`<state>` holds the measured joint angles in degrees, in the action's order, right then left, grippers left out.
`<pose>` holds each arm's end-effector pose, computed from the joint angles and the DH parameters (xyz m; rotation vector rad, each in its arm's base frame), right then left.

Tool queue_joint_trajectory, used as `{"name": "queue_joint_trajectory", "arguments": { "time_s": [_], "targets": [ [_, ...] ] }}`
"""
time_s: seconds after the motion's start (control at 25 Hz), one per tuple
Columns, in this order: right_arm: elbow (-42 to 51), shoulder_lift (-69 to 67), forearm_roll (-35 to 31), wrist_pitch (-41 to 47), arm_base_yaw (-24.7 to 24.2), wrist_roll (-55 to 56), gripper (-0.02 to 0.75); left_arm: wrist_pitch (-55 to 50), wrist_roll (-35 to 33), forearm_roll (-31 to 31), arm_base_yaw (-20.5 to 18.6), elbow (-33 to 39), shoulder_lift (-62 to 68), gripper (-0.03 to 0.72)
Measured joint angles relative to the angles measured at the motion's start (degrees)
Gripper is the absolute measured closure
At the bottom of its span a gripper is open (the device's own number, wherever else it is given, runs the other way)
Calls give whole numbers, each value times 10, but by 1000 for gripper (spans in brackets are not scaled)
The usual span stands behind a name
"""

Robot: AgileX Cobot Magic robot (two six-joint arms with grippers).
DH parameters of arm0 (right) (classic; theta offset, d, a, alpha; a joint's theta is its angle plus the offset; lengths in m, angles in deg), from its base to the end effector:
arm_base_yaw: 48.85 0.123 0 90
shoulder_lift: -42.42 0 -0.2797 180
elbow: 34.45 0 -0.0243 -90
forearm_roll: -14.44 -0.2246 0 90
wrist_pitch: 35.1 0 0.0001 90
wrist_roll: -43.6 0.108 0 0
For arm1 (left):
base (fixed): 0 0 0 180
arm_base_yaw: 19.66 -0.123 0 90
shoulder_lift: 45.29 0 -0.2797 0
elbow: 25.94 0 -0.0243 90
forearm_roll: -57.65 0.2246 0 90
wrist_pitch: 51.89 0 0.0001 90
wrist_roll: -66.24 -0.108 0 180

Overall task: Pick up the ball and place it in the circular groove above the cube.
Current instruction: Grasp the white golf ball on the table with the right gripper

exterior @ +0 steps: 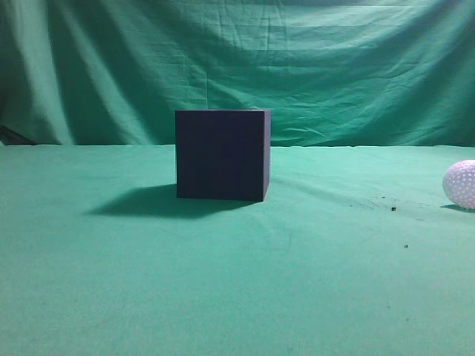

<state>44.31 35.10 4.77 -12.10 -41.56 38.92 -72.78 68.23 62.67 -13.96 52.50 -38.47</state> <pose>0.0457 0.0130 0.1634 -0.0955 1.9005 0.1989 0.0479 -0.0014 0.1690 0.1139 1.8477 -0.0076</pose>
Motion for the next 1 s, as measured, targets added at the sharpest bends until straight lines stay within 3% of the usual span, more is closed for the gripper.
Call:
{"name": "queue_joint_trajectory", "arguments": {
  "time_s": [0.84, 1.0],
  "targets": [
    [0, 0, 0, -1, 0, 0, 689, 0, 0, 0, 0, 0, 0, 688],
    [0, 0, -21, -41, 0, 1, 689, 0, 0, 0, 0, 0, 0, 688]
  ]
}}
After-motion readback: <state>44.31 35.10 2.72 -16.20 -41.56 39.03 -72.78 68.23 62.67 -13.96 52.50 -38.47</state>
